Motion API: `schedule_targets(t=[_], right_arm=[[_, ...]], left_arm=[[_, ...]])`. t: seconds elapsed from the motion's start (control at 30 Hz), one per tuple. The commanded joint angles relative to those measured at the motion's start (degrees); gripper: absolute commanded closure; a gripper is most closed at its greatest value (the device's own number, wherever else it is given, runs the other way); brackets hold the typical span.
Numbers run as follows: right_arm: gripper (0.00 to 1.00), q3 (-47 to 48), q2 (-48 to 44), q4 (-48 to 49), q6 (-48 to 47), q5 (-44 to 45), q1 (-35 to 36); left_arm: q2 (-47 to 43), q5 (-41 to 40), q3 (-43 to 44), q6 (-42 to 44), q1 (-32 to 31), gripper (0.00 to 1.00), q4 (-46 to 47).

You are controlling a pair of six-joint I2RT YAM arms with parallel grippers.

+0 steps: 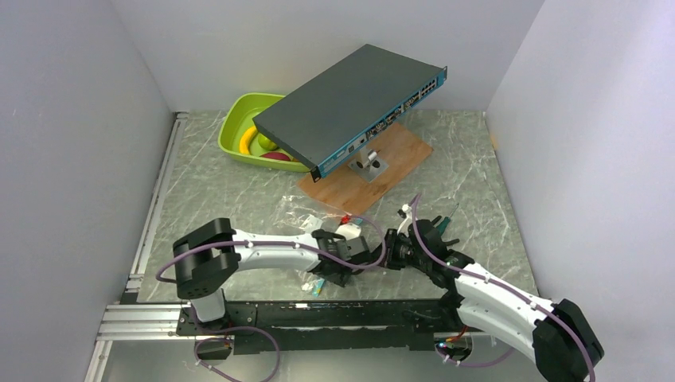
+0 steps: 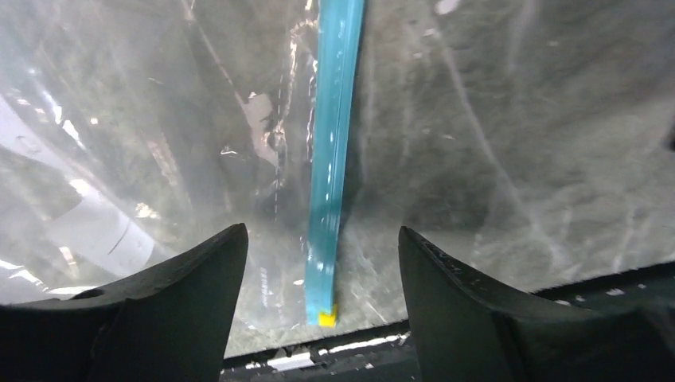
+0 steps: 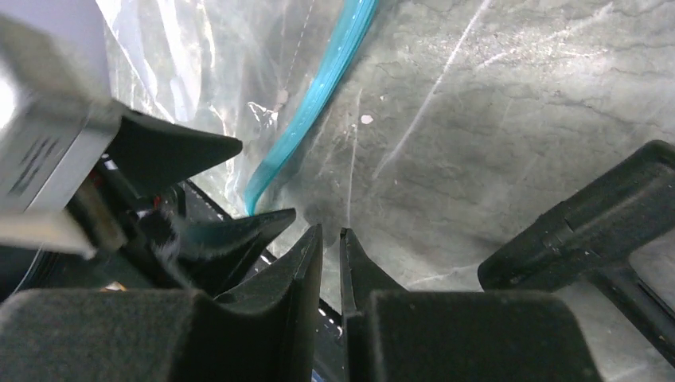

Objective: Place the food in the zip-top bag and seal the zipper
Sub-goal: Pick up the zipper food storage bag at the center of the board, then open the zipper of the food storage bag.

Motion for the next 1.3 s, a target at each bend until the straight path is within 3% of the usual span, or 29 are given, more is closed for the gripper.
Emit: schedule_targets(t=[0.0, 0.07, 0.27, 0.3, 0.43, 0.7, 1.03, 1.27], right_arm=[[0.84, -0.2, 1.0, 5.2, 0.9, -2.1, -0.3], [0.84, 0.0, 1.8, 5.6, 0.9, -2.3, -0.3], [0.84, 0.3, 5.0, 7.8, 1.0, -3.3, -0.3], [0.84, 0.3, 5.5, 8.3, 1.0, -3.7, -0.3], [0.84, 0.0, 7.1, 13.5, 1.9, -8.4, -0.3], [0.78, 1.4, 8.9, 24.1, 8.8, -13.1, 1.3], [0.73, 4.2, 10.0, 24.9, 10.6, -6.9, 8.8], [0.81, 5.2, 12.2, 26.1, 10.7, -4.7, 10.8]], left_arm=[[-5.0, 6.3, -7.0, 2.0, 3.9, 0.29, 10.3], [-5.4, 7.9, -8.9, 2.3, 4.8, 0.35, 12.8], [-6.3, 10.1, -13.1, 1.2, 6.1, 0.74, 17.6], [-7.3, 10.3, -13.9, 1.0, 6.3, 0.82, 18.3], [-16.9, 13.0, -22.3, -0.6, 7.9, 1.0, 26.6], [-33.2, 24.1, -36.5, -5.5, 12.1, 1.0, 46.7], [-40.6, 28.1, -43.8, -11.1, 12.9, 1.0, 60.2], [-41.9, 29.8, -46.2, -13.6, 13.1, 1.0, 64.4]])
